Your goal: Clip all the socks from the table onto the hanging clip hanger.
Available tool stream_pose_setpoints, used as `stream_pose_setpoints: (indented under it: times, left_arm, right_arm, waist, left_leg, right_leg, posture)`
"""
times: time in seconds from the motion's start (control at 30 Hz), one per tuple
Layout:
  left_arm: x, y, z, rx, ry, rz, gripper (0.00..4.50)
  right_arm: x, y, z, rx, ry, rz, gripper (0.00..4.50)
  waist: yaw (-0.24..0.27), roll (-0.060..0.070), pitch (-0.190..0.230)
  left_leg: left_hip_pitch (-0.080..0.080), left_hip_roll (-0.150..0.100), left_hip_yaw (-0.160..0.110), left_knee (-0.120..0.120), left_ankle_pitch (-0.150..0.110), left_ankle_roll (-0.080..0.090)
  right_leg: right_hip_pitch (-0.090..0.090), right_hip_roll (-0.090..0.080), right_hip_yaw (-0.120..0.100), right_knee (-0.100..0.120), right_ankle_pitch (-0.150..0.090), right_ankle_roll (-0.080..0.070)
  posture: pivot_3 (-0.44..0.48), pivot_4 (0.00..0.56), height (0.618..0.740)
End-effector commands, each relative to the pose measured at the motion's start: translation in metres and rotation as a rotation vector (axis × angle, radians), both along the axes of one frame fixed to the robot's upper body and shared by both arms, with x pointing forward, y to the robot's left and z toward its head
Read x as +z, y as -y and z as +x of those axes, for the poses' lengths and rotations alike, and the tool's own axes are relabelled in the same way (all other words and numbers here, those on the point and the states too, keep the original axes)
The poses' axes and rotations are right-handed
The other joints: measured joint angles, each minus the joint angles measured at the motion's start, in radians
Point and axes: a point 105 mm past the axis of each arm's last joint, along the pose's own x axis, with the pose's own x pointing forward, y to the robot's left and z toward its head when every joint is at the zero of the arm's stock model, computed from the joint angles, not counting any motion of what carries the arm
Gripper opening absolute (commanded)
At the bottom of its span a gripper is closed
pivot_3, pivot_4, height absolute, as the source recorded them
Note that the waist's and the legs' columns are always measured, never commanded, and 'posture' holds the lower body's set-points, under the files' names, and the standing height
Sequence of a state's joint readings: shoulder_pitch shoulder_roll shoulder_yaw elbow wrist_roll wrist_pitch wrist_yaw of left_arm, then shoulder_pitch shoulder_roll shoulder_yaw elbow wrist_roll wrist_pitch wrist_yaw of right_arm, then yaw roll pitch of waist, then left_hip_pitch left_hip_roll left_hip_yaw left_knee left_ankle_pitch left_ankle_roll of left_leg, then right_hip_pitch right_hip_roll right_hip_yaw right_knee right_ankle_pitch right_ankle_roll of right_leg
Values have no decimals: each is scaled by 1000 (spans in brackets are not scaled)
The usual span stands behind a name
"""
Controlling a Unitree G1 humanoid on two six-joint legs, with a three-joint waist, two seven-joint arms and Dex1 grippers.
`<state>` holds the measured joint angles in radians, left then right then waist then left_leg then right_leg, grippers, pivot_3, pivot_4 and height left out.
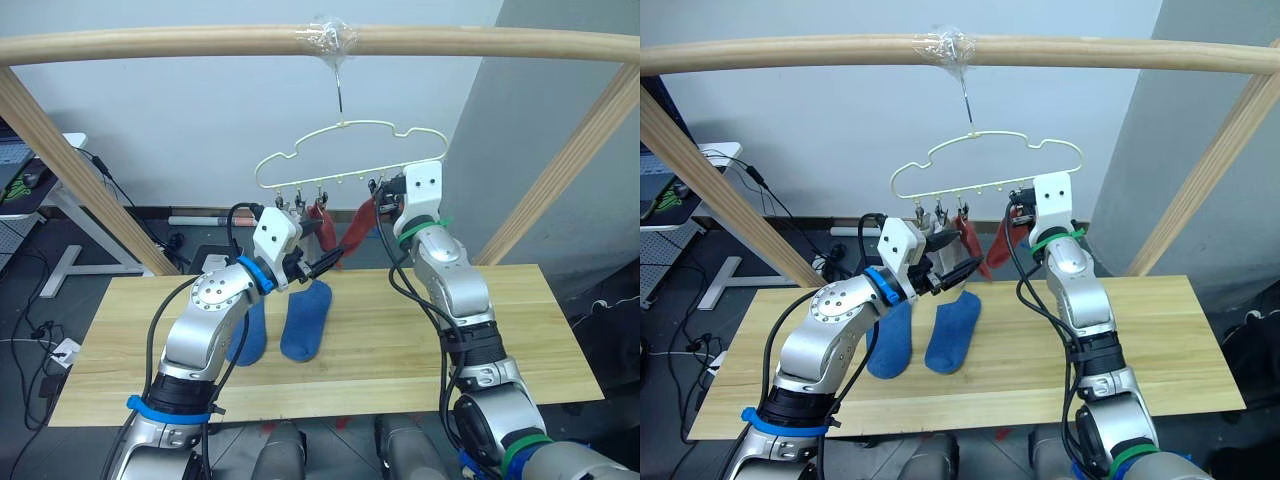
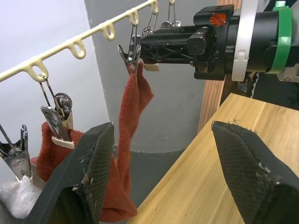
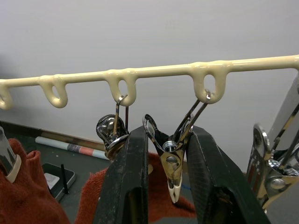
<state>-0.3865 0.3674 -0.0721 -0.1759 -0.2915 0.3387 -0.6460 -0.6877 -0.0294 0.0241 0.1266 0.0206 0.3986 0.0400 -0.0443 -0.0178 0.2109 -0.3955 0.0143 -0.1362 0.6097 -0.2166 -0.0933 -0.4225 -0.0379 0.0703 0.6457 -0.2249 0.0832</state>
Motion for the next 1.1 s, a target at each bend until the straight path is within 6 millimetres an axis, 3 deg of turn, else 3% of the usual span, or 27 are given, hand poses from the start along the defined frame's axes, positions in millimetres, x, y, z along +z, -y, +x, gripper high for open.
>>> stream_pose_setpoints:
  times: [0.03,1.1]
  left_arm:
    - [18,2,-5,-19,68,-30,3456]
    - [22,3,-4,-21,76,-44,3456]
  right_arm:
    - [21,-3,-2,7,82,-8,1163]
    - [28,3,-3,-28,114,-28,1163]
  waist:
    - [0,0,0]
    - [0,0,0]
  left_leg:
    - [0,0,0,0,0,0]
    - [0,0,0,0,0,0]
  right_leg:
    - [0,0,0,0,0,0]
    - [0,0,0,0,0,0]
  posture:
    - [70,173,740]
    - [62,186,740]
